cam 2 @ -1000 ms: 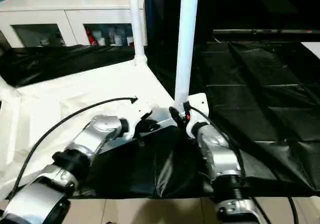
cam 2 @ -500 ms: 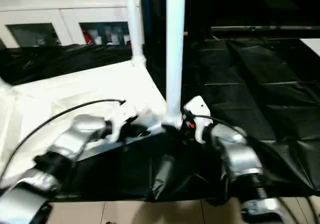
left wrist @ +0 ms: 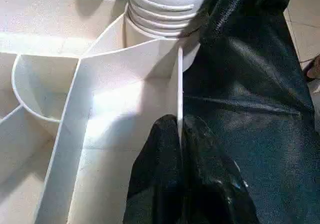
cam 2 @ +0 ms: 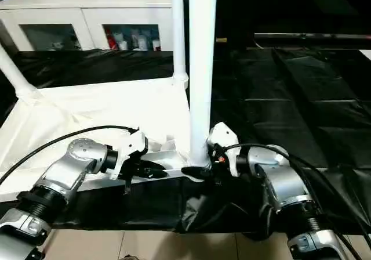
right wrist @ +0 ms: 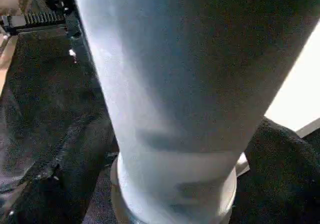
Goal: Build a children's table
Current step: Rotate leg to tighten
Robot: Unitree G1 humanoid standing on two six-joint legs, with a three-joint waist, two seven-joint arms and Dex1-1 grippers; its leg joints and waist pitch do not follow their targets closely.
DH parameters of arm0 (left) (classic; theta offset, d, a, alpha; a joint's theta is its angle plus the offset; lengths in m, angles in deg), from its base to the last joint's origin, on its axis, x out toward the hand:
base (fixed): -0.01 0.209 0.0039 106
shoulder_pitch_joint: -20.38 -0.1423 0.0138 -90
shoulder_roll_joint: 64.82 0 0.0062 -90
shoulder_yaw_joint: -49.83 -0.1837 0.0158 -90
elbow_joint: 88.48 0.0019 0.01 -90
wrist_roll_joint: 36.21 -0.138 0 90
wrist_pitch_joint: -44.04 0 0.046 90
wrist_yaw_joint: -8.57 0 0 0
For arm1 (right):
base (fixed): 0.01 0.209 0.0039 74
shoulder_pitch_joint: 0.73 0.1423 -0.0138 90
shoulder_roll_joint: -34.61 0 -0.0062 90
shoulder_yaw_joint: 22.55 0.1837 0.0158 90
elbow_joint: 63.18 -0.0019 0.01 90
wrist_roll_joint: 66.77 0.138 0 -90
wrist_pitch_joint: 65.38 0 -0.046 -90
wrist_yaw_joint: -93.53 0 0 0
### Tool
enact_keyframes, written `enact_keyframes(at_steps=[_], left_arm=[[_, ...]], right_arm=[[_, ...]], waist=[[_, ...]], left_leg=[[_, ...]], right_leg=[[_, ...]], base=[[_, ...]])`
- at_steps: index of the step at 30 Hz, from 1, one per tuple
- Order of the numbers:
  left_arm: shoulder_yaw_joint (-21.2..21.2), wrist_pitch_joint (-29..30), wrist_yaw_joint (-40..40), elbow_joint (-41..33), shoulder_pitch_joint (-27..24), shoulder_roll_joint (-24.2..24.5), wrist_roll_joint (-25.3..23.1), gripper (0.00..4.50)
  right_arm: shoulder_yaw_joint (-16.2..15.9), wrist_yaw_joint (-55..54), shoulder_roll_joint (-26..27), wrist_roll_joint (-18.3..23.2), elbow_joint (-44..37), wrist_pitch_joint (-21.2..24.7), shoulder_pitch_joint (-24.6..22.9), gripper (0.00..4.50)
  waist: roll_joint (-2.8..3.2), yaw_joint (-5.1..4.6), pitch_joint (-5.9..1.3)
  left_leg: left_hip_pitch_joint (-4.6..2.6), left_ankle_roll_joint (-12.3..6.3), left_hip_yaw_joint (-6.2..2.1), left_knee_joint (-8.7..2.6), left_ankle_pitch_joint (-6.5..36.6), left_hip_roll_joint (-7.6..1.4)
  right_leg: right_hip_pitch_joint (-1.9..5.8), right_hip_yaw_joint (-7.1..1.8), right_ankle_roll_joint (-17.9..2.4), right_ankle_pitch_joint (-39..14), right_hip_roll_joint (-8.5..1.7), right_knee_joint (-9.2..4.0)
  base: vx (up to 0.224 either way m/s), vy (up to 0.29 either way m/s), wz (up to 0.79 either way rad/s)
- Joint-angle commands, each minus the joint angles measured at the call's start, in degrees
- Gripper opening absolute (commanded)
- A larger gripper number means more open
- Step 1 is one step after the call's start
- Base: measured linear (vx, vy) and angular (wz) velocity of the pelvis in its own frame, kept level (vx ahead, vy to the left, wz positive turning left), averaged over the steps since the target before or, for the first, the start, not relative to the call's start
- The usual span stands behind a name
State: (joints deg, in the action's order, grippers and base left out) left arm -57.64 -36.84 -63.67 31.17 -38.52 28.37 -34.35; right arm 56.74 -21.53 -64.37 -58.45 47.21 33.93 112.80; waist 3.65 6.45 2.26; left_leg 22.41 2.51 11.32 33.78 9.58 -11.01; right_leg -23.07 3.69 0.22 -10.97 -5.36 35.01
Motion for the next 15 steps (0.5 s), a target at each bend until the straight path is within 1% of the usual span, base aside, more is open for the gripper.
enact_keyframes(at_steps=[1, 3, 5, 7, 8, 9, 10, 12, 13, 14, 15], left_arm=[[-0.48, 0.03, -1.04, -1.65, 0.18, -0.38, 1.1, 0.0], [-0.4, 0.35, -1.01, -2.01, 0.09, -0.29, 1.06, 0.0], [-0.33, 0.72, -0.92, -2.3, -0.01, -0.21, 1.1, 0.0], [-0.36, 0.73, -0.72, -2.22, -0.04, -0.23, 1.05, 0.0], [-0.36, 0.74, -0.42, -2.08, -0.04, -0.29, 0.99, 0.0], [-0.34, 0.73, -0.12, -1.96, -0.03, -0.38, 0.9, 0.0], [-0.27, 0.62, 0.63, -1.66, 0.04, -0.61, 0.68, 0.0], [0.18, 0.26, 3.83, -0.23, 0.57, -1.67, -0.25, 0.0], [0.41, 0.27, 6.3, 0.9, 1.15, -2.46, -1.07, 0.0], [0.55, 0.32, 7.92, 1.63, 1.55, -2.98, -1.61, 0.0], [0.86, 0.38, 10.08, 2.72, 2.15, -3.84, -2.1, 0.0]], right_arm=[[-0.94, 0.59, -0.01, -0.29, -0.09, -0.19, 0.36, 3.78], [-1.01, 0.85, -0.2, -0.08, 0.07, -0.23, 0.4, 3.57], [-1.0, 1.09, -0.41, 0.05, 0.1, -0.43, 0.2, 3.53], [-0.97, 1.22, -0.41, 0.17, 0.05, -0.45, -0.22, 3.33], [-0.89, 1.06, -0.28, 0.18, 0.1, -0.54, -0.49, 3.19], [-0.77, 0.9, -0.14, 0.27, 0.11, -0.51, -0.67, 3.19], [-0.5, 0.44, 0.18, 0.43, 0.16, -0.51, -0.98, 3.1], [0.57, -2.36, 1.6, 0.66, 0.6, -0.07, -1.66, 2.97], [1.43, -5.66, 2.87, 0.21, 1.4, -0.06, -1.8, 2.86], [2.01, -7.91, 3.72, -0.12, 1.97, -0.08, -1.85, 2.86], [2.77, -11.59, 4.99, -0.72, 2.82, 0.17, -1.84, 2.84]], waist=[[-1.12, -0.18, -3.47], [-1.0, -0.15, -3.51], [-0.98, -0.16, -3.49], [-0.93, -0.14, -3.52], [-1.0, -0.15, -3.51], [-1.0, -0.14, -3.5], [-1.01, -0.12, -3.53], [-1.06, -0.17, -3.46], [-1.07, -0.18, -3.48], [-1.15, -0.32, -3.39], [-1.07, -0.46, -3.24]], left_leg=[[-1.19, -3.06, -1.06, -3.79, 12.78, -2.28], [-1.22, -3.17, -1.06, -3.77, 12.57, -2.32], [-1.23, -3.14, -1.08, -3.79, 12.75, -2.32], [-1.22, -3.15, -1.08, -3.75, 12.66, -2.31], [-1.2, -3.16, -1.07, -3.74, 12.71, -2.28], [-1.2, -3.17, -1.08, -3.75, 12.71, -2.29], [-1.21, -3.17, -1.07, -3.72, 12.58, -2.29], [-1.14, -3.18, -1.09, -3.77, 12.6, -2.3], [-1.2, -3.08, -1.1, -3.78, 12.84, -2.26], [-1.26, -2.71, -1.11, -3.85, 13.18, -2.23], [-1.34, -2.12, -1.14, -3.99, 14.42, -2.13]], right_leg=[[2.45, -2.26, -12.71, -11.09, -3.11, -4.27], [2.44, -2.22, -12.86, -10.79, -3.08, -4.22], [2.46, -2.21, -12.94, -10.83, -3.07, -4.19], [2.47, -2.22, -13.0, -10.69, -3.09, -4.2], [2.48, -2.22, -13.0, -10.65, -3.07, -4.23], [2.49, -2.21, -12.98, -10.76, -3.09, -4.24], [2.49, -2.21, -12.96, -10.65, -3.09, -4.23], [2.43, -2.23, -12.99, -10.54, -3.08, -4.26], [2.44, -2.2, -12.91, -10.97, -3.09, -4.31], [2.3, -2.23, -12.7, -11.9, -3.09, -4.43], [2.21, -2.25, -12.26, -14.2, -3.17, -4.71]], base=[[0.0, 0.0, 0.0], [0.0, 0.0, 0.0], [0.0, 0.0, 0.0], [0.0, 0.0, 0.0], [0.0, 0.0, 0.0], [0.0, 0.0, 0.0], [0.0, 0.0, 0.0], [0.0, 0.0, 0.0], [0.0, 0.0, 0.0], [0.0, 0.0, 0.0], [0.0, 0.0, 0.0]])
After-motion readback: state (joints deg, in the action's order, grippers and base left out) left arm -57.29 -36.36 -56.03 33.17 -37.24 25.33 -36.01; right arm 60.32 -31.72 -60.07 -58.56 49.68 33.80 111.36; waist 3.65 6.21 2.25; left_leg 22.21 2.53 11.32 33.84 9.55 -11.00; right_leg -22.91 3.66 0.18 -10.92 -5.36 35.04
